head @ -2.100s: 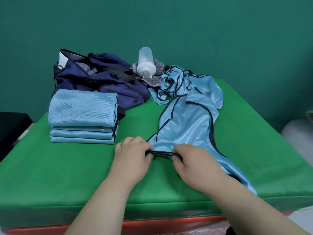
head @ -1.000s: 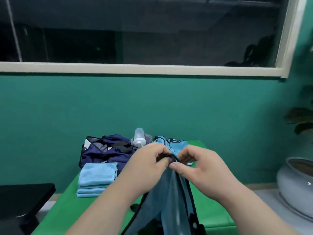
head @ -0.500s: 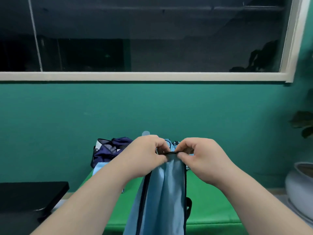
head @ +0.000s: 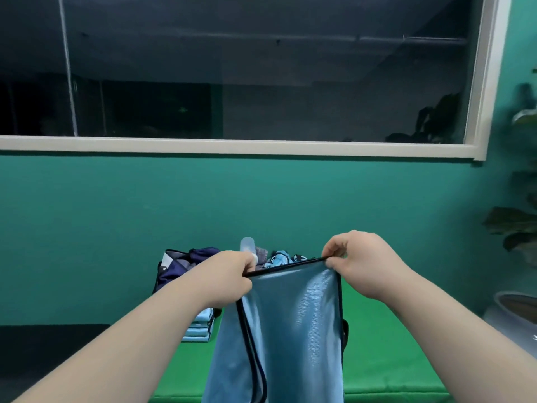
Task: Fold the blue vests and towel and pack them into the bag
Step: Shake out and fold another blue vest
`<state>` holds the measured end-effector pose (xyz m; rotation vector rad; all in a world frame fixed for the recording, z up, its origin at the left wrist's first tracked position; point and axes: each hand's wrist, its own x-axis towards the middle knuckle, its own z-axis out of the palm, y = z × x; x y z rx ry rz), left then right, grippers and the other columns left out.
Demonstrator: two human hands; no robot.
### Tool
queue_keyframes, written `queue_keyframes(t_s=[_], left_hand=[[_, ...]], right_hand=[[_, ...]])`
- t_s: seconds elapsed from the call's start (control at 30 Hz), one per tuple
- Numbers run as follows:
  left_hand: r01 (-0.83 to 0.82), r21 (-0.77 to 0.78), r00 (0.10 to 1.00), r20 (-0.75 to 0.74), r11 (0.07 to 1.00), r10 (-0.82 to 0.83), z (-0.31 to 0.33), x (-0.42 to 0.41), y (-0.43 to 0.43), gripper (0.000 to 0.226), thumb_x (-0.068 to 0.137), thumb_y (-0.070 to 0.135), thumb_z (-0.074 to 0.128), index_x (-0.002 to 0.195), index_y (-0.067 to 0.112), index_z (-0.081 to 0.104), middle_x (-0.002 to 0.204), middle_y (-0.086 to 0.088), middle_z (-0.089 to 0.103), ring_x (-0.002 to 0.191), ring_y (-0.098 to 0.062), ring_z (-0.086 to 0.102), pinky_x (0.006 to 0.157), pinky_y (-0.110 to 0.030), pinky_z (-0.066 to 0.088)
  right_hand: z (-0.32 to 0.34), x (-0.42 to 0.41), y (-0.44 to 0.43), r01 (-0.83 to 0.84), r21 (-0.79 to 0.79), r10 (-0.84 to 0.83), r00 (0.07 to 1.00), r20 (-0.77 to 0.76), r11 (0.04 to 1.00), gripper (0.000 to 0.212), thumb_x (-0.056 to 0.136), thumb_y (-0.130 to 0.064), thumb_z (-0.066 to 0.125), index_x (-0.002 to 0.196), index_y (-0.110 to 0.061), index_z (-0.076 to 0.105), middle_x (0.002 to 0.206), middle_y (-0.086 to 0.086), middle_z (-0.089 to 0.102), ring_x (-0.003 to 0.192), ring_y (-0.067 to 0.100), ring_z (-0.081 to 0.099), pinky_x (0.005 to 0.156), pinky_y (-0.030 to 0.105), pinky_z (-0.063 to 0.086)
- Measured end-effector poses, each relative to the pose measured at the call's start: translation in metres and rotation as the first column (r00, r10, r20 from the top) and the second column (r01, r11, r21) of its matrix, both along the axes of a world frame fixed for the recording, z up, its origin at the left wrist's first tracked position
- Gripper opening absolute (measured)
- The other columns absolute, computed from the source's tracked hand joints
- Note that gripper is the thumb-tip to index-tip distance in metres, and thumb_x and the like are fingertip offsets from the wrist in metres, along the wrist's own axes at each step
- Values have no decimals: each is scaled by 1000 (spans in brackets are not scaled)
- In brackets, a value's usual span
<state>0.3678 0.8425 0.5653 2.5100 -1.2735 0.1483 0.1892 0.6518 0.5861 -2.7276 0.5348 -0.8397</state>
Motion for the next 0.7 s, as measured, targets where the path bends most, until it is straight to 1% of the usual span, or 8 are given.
queue_keyframes(t_s=[0.07,0.13,0.23,0.3,0.37,0.47,0.6,0.7], left_hand=[[-20,5,999,30,1000,19,1,5,2,10,77,9,41,84,16,44,83,-2,57,67,-20,41,57,-32,28],[-4,8,999,43,1000,4,3,8,4,10,78,8,42,82,17,44,86,-3,58,69,-19,42,58,-33,29],[-3,99,995,96,995,-7,3,11,9,11,80,8,44,81,19,43,87,-2,56,71,-20,44,57,-33,29],[-11,121,994,114,993,-2,1,14,10,11,80,7,44,81,19,43,86,-2,55,70,-21,44,57,-33,29],[-23,112,993,115,993,10,-1,17,11,10,80,8,43,82,17,44,84,-2,55,69,-20,43,57,-33,29],[-34,88,995,99,996,25,-1,23,14,13,79,9,42,77,22,43,79,3,53,69,-20,48,56,-32,31],[-50,42,997,63,998,48,3,34,21,15,79,11,45,75,25,45,78,5,55,66,-14,48,55,-30,32],[-71,-17,997,16,997,71,7,42,27,20,81,11,45,77,29,53,77,10,58,65,-11,51,55,-27,37]], right_hand=[[2,-3,-8,-1,41,0,1000,19,999,22,86,-18,70,73,-36,66,76,-18,67,78,-6,60,68,11,42],[4,-7,-17,13,75,-15,1000,27,997,21,85,-18,72,73,-35,67,77,-17,69,78,-5,61,68,12,44],[7,-14,-27,27,100,-31,999,42,995,20,84,-16,73,74,-33,69,76,-15,70,77,-2,63,70,15,46],[8,-19,-34,34,116,-41,997,59,993,20,84,-15,74,74,-31,70,75,-13,71,77,0,64,71,17,48],[8,-22,-42,46,131,-56,996,70,990,20,83,-14,75,73,-31,71,73,-13,71,75,1,65,72,19,49],[8,-28,-55,79,149,-95,991,100,986,20,84,-14,75,73,-30,71,73,-14,71,75,3,66,73,23,51],[9,-38,-72,129,154,-147,983,112,980,18,85,-15,73,75,-30,70,75,-13,70,75,4,64,64,18,43],[7,-45,-84,149,172,-173,976,134,974,17,86,-15,72,77,-30,69,77,-11,70,76,5,63,63,18,40]])
